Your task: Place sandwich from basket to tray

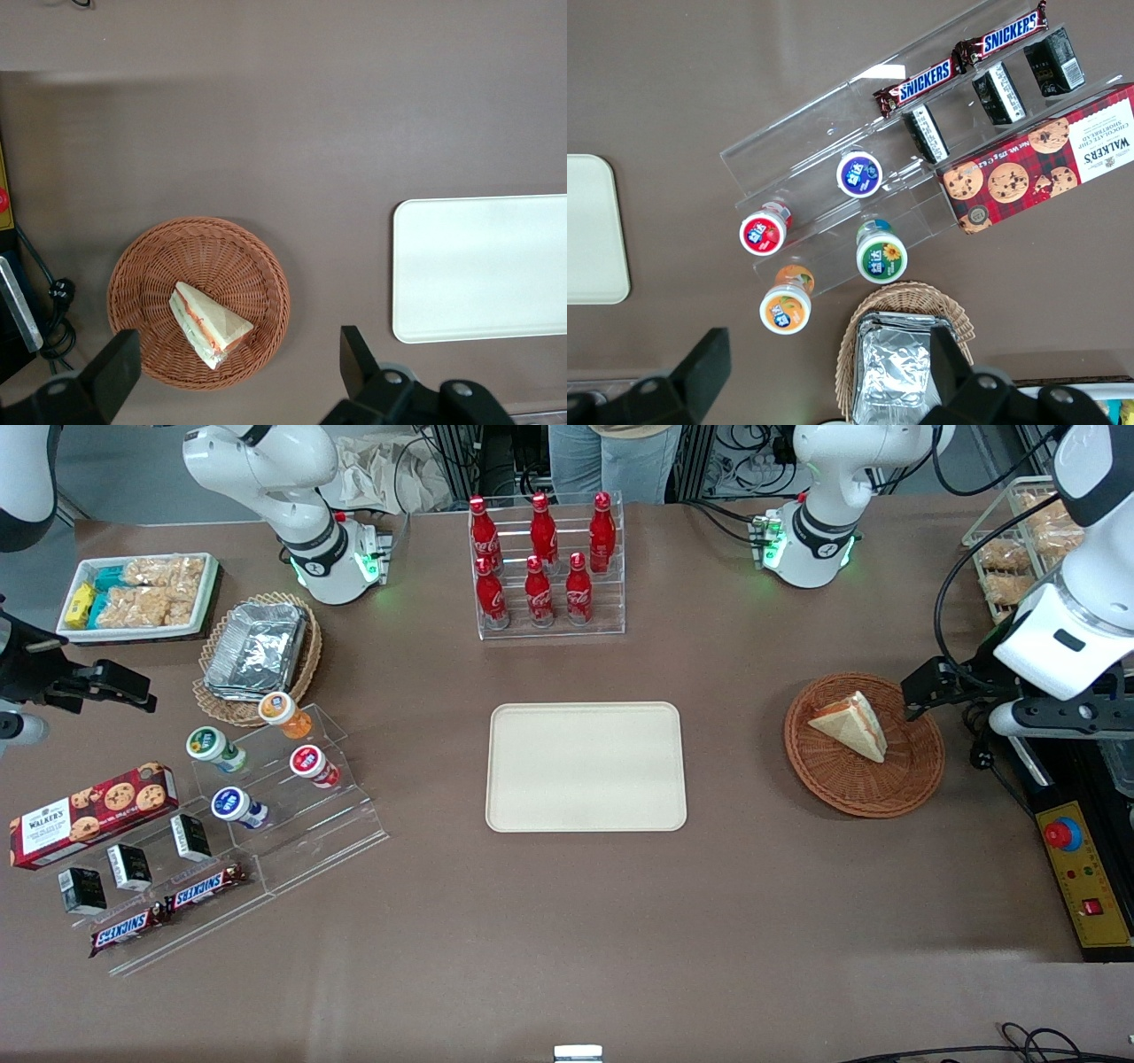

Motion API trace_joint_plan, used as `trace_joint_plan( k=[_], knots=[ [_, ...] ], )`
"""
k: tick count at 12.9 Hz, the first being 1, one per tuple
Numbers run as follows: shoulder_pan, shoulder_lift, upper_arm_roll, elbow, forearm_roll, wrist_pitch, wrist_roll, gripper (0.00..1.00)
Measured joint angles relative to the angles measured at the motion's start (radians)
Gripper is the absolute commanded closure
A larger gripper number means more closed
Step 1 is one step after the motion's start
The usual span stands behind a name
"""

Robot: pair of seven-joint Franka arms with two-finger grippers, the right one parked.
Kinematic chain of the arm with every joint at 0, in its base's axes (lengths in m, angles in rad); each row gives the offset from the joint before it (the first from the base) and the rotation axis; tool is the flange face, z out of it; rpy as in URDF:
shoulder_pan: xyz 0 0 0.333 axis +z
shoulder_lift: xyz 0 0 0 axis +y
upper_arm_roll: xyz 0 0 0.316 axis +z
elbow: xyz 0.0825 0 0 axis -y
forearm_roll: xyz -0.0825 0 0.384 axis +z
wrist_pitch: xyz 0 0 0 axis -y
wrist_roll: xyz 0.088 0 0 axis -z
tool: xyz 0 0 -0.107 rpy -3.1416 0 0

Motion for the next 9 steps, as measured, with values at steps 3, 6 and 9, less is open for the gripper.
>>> trace_joint_plan(
  k=[3, 6, 9],
  knots=[
    [0.000, 0.000, -0.001, 0.001, 0.000, -0.001, 0.000, 0.00],
    [0.000, 0.000, 0.000, 0.001, 0.000, -0.004, 0.000, 0.00],
    [0.001, 0.000, 0.004, 0.001, 0.000, -0.025, -0.036, 0.00]
  ],
)
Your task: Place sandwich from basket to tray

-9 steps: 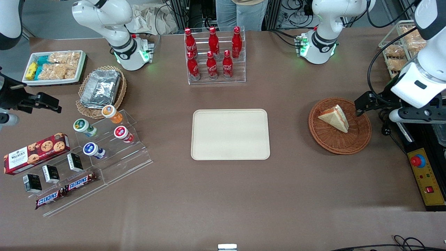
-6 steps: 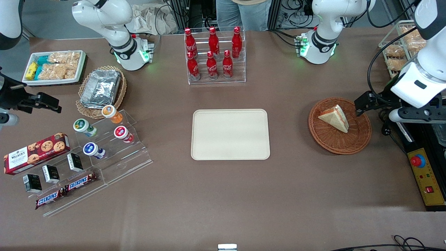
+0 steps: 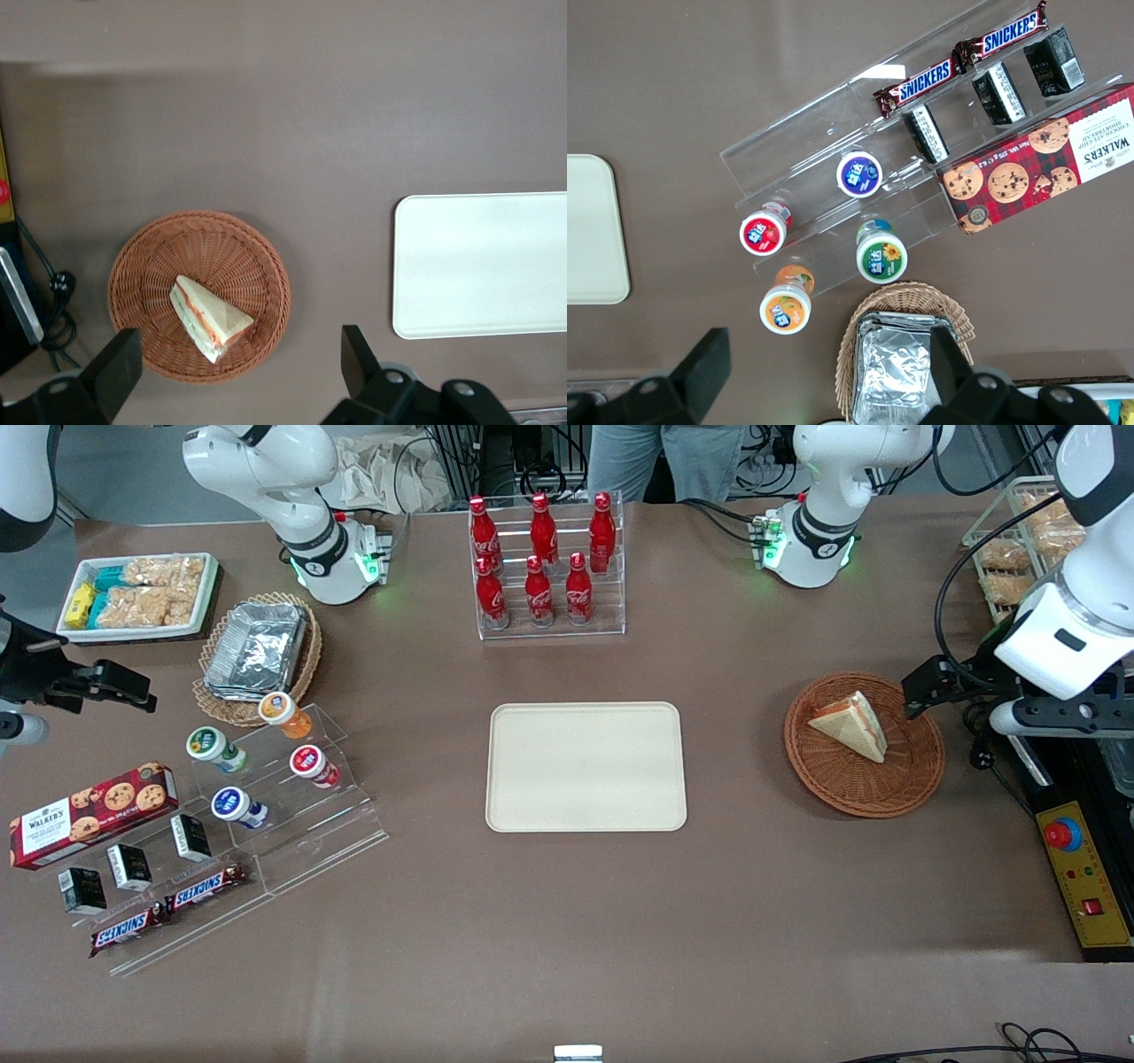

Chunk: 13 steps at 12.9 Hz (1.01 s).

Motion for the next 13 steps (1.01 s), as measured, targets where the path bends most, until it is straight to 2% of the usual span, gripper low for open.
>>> trace_joint_plan(
  k=[5, 13],
  knots=[
    [0.001, 0.000, 0.001, 0.000, 0.000, -0.060, -0.233, 0.00],
    [0.002, -0.005, 0.001, -0.029, 0.000, -0.076, -0.464, 0.00]
  ],
)
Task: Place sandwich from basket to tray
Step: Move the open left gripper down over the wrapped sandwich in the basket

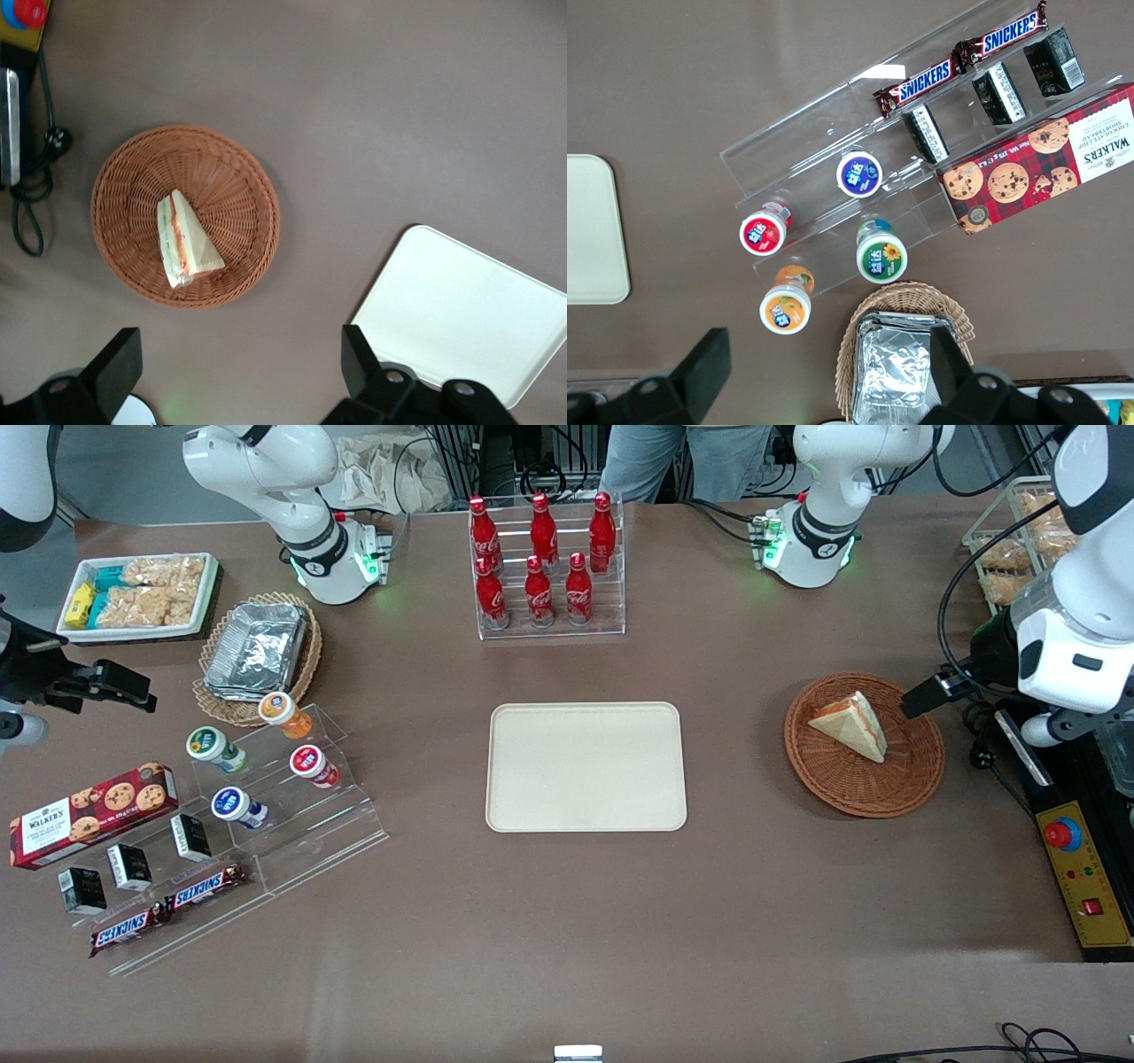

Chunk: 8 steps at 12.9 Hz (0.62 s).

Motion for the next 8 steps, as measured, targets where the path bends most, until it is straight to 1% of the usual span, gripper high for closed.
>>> trace_joint_plan(
  k=[4, 8],
  knots=[
    [0.001, -0.035, 0.001, -0.090, 0.000, 0.021, -0.137, 0.00],
    [0.002, -0.070, 0.002, -0.198, 0.001, 0.076, -0.199, 0.00]
  ],
)
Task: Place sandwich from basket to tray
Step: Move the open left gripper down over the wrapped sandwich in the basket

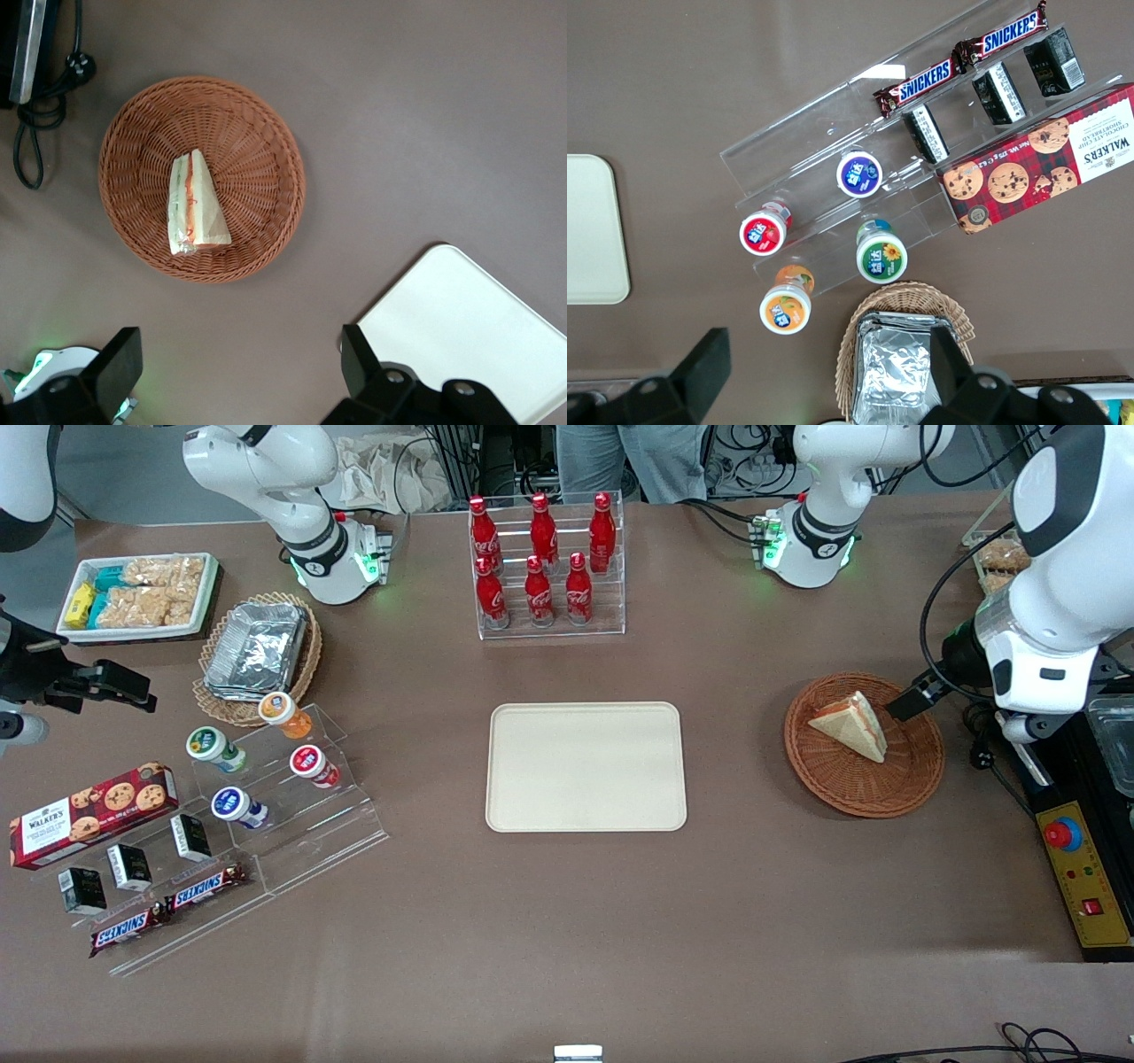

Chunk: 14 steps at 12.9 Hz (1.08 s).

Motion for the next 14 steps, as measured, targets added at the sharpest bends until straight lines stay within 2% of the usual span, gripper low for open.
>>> trace_joint_plan(
  k=[4, 9, 14],
  knots=[
    [0.009, -0.025, 0.002, -0.100, 0.002, 0.063, -0.034, 0.00],
    [0.044, -0.141, 0.020, -0.386, 0.016, 0.308, -0.040, 0.00],
    [0.081, -0.178, 0.026, -0.546, 0.017, 0.444, -0.040, 0.00]
  ],
)
